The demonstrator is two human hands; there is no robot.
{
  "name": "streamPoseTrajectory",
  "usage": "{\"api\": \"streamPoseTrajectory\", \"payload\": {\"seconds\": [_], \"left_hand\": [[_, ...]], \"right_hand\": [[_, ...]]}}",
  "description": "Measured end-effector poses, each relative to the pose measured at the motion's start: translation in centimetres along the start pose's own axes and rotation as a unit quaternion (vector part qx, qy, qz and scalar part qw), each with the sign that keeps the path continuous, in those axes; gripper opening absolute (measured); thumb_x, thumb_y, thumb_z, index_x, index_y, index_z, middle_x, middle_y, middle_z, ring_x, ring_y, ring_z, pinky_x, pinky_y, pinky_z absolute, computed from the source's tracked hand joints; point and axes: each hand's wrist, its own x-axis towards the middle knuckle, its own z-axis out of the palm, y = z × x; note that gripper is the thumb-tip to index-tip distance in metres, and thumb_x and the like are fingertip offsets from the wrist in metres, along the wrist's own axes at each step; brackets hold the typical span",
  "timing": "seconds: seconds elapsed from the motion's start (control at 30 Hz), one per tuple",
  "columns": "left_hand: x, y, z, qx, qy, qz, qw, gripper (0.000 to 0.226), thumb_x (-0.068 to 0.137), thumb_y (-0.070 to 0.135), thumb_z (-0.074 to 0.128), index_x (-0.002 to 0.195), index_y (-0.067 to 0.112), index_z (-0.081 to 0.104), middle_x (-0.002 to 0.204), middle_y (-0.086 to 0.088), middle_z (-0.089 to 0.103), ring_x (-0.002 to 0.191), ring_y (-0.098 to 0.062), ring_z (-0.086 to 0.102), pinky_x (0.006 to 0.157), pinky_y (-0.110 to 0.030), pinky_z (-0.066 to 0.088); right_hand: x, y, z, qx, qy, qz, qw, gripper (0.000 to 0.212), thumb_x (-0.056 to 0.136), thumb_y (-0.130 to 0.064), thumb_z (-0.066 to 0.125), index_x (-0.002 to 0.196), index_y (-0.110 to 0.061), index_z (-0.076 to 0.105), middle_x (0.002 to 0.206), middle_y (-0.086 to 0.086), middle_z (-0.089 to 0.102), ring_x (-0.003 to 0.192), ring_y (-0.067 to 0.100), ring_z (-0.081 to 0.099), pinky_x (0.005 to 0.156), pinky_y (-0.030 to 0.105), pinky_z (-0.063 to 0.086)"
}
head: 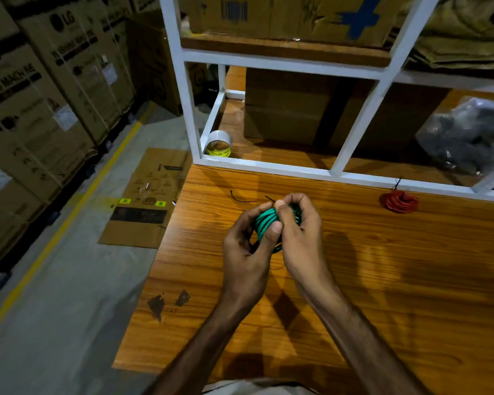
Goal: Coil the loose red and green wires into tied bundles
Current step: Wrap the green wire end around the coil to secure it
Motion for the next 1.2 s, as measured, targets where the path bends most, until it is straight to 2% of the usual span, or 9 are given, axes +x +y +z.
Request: {"api": "streamPoseTrajectory", "payload": {"seconds": [0.2, 0.37, 0.47, 0.67, 0.77, 0.87, 1.0, 1.1, 1.2], "left_hand": [[1.1, -0.5, -0.6, 0.03, 0.03, 0.018, 0.999, 0.029, 0.095, 0.007, 0.066, 0.122, 0.011, 0.071, 0.118, -0.003, 0.076, 0.115, -0.018, 0.069, 0.093, -0.035, 0.058], [1.9, -0.3, -0.2, -0.015, 0.075, -0.051, 0.996, 0.028, 0.089, 0.018, 0.07, 0.115, 0.01, 0.076, 0.107, -0.012, 0.078, 0.107, -0.026, 0.072, 0.094, -0.055, 0.058], [2.4, -0.3, -0.2, -0.032, 0.087, -0.066, 0.993, 0.027, 0.09, 0.015, 0.07, 0.116, 0.006, 0.075, 0.109, -0.009, 0.078, 0.109, -0.029, 0.072, 0.095, -0.064, 0.054], [2.8, -0.2, -0.5, -0.032, 0.086, -0.071, 0.993, 0.029, 0.089, 0.02, 0.07, 0.115, 0.007, 0.075, 0.109, -0.007, 0.078, 0.107, -0.026, 0.072, 0.092, -0.065, 0.055], [3.0, -0.2, -0.6, -0.009, 0.077, -0.061, 0.995, 0.03, 0.09, 0.021, 0.069, 0.116, 0.008, 0.075, 0.109, -0.005, 0.078, 0.108, -0.025, 0.072, 0.092, -0.059, 0.057], [3.4, -0.2, -0.8, 0.015, 0.052, -0.057, 0.997, 0.026, 0.095, 0.011, 0.067, 0.119, 0.004, 0.073, 0.108, -0.006, 0.078, 0.102, -0.02, 0.074, 0.086, -0.05, 0.06], [3.9, 0.0, -0.8, 0.014, 0.019, -0.061, 0.998, 0.026, 0.096, 0.005, 0.065, 0.121, 0.002, 0.071, 0.108, -0.003, 0.078, 0.097, -0.009, 0.074, 0.078, -0.026, 0.059], [4.0, -0.3, -0.7, 0.02, 0.011, -0.058, 0.998, 0.026, 0.096, 0.007, 0.065, 0.121, 0.004, 0.072, 0.112, -0.003, 0.078, 0.108, -0.013, 0.072, 0.082, -0.022, 0.056], [4.0, -0.8, -0.6, 0.03, 0.01, -0.055, 0.998, 0.026, 0.097, 0.007, 0.064, 0.122, 0.005, 0.072, 0.112, -0.004, 0.077, 0.106, -0.015, 0.073, 0.079, -0.022, 0.057]], "right_hand": [[0.7, 0.2, -0.2, 0.047, 0.0, 0.06, 0.997, 0.011, 0.103, -0.023, 0.062, 0.096, -0.015, 0.061, 0.09, -0.005, 0.061, 0.077, -0.007, 0.059, 0.066, 0.014, 0.049], [1.6, 0.5, -1.3, 0.078, -0.054, 0.096, 0.991, 0.017, 0.1, -0.029, 0.068, 0.105, -0.013, 0.07, 0.11, 0.013, 0.07, 0.096, 0.016, 0.068, 0.08, 0.026, 0.055], [1.8, 0.2, -2.5, 0.114, -0.103, 0.112, 0.982, 0.02, 0.104, -0.027, 0.06, 0.111, -0.014, 0.073, 0.114, 0.01, 0.074, 0.105, 0.02, 0.072, 0.082, 0.033, 0.058], [1.9, 0.0, -4.2, 0.149, -0.166, 0.129, 0.966, 0.04, 0.092, -0.028, 0.065, 0.129, -0.012, 0.069, 0.126, 0.011, 0.073, 0.12, 0.024, 0.07, 0.089, 0.039, 0.058], [2.2, 0.1, -4.4, 0.12, -0.173, 0.114, 0.971, 0.039, 0.087, -0.023, 0.071, 0.126, -0.019, 0.07, 0.12, 0.002, 0.077, 0.113, 0.02, 0.073, 0.09, 0.035, 0.061], [2.8, 0.3, -4.6, 0.095, -0.163, 0.113, 0.975, 0.032, 0.096, -0.006, 0.067, 0.123, -0.021, 0.072, 0.113, -0.004, 0.079, 0.107, 0.017, 0.075, 0.081, 0.031, 0.063], [3.0, 0.7, -4.8, 0.094, -0.135, 0.13, 0.978, 0.03, 0.096, -0.002, 0.067, 0.118, -0.021, 0.075, 0.112, -0.002, 0.079, 0.105, 0.017, 0.076, 0.076, 0.03, 0.062], [3.0, 1.0, -4.7, 0.11, -0.112, 0.15, 0.976, 0.029, 0.096, 0.0, 0.066, 0.117, -0.018, 0.075, 0.108, 0.003, 0.08, 0.101, 0.02, 0.077, 0.073, 0.029, 0.063], [2.8, 1.3, -4.6, 0.111, -0.095, 0.158, 0.977, 0.027, 0.095, -0.001, 0.068, 0.117, -0.015, 0.075, 0.107, 0.005, 0.08, 0.1, 0.021, 0.077, 0.07, 0.027, 0.062]]}}
